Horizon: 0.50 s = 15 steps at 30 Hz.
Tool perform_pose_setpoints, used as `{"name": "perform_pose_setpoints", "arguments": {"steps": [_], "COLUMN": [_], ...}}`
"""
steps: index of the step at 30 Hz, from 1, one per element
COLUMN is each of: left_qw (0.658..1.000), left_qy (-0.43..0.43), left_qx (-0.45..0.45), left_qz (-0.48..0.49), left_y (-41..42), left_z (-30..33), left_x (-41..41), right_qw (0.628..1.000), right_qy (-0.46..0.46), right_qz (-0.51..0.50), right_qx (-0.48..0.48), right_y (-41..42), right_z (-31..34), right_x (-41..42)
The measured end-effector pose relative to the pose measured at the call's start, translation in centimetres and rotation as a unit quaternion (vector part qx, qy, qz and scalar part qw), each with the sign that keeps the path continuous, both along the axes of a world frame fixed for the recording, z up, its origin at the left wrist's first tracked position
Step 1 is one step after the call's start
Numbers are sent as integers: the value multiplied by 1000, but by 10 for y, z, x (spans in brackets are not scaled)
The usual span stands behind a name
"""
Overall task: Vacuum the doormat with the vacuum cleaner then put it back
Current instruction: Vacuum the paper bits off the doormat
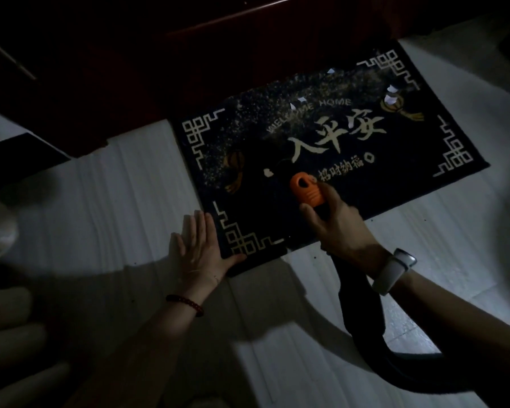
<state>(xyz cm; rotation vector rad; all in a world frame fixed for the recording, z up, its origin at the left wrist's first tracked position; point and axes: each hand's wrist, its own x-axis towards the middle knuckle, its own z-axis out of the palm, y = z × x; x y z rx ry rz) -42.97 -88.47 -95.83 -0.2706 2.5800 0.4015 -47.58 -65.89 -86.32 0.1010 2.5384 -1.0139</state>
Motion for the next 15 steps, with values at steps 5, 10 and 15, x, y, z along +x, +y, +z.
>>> {"name": "perform_pose_setpoints", "arguments": {"steps": [5, 10, 15], "left_qw": [999, 997, 998], "left_qy": [-12, -44, -39], "left_qx": [-25, -29, -22], "left_qz": [-40, -61, -50], "left_y": [1, 0, -2], "left_z": [6, 6, 4], "left_x": [-7, -19, -17], "right_qw": [994, 978, 997], "right_qy": [31, 41, 17], "right_qz": [-97, -180, 31], "right_qx": [37, 92, 71], "right_y": [31, 51, -17], "right_z": [7, 10, -3], "right_x": [-27, -42, 0]}}
